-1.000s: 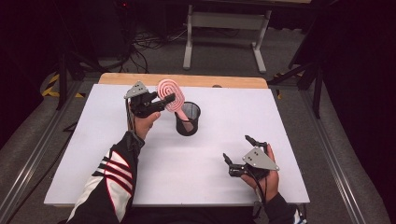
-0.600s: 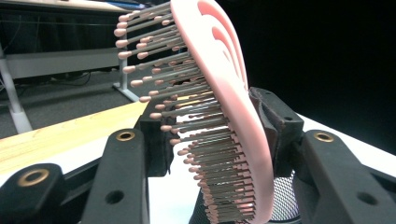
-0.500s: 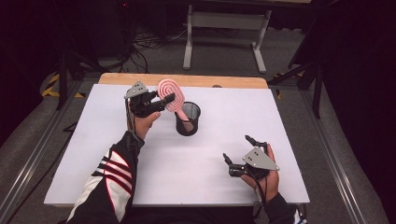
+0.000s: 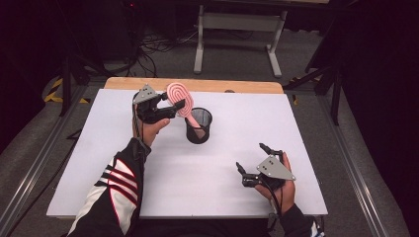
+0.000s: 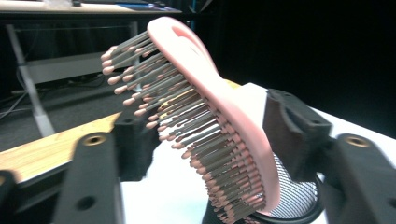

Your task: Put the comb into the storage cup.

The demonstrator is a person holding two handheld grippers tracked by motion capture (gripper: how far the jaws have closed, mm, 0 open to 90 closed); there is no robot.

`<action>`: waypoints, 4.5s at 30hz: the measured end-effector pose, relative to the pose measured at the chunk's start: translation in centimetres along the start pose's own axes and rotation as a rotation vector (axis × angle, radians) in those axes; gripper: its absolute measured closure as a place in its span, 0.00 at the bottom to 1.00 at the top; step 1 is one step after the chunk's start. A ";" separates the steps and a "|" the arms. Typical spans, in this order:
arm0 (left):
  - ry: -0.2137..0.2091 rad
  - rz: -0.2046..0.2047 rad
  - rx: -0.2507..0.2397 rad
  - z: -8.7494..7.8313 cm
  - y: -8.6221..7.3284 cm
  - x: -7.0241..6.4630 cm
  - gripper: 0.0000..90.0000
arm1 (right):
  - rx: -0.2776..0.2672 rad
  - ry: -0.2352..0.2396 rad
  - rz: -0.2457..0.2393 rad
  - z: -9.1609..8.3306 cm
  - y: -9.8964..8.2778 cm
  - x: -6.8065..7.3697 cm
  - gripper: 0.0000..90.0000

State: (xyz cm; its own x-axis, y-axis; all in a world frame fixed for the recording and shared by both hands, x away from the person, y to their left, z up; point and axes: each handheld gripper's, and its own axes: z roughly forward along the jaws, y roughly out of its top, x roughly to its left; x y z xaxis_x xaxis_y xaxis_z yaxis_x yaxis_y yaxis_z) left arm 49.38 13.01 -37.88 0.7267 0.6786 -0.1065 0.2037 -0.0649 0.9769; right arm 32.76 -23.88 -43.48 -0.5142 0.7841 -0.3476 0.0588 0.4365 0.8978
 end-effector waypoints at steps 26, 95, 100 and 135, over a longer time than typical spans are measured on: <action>0.040 0.051 0.008 -0.2 0.8 -0.4 0.05 | -0.009 -0.002 0.000 -0.1 0.1 0.0 0.07; 0.076 0.280 0.038 -6.4 -1.8 -2.9 0.05 | -0.010 0.000 -0.023 -0.1 0.3 0.5 0.07; 0.075 0.285 0.028 -7.0 -1.9 -3.3 0.05 | -0.015 -0.002 -0.027 -0.2 0.3 0.5 0.07; 0.001 0.355 0.043 -9.2 -3.1 -6.5 0.05 | -0.033 -0.002 -0.039 -0.4 0.8 0.9 0.07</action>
State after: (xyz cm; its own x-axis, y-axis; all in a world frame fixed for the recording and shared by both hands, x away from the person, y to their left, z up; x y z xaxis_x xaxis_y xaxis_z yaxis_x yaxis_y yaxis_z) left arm 38.04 15.53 -38.50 0.7566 0.6088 0.2387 -0.0344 -0.3274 0.9443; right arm 31.97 -23.05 -43.00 -0.5137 0.7676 -0.3831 0.0105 0.4522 0.8919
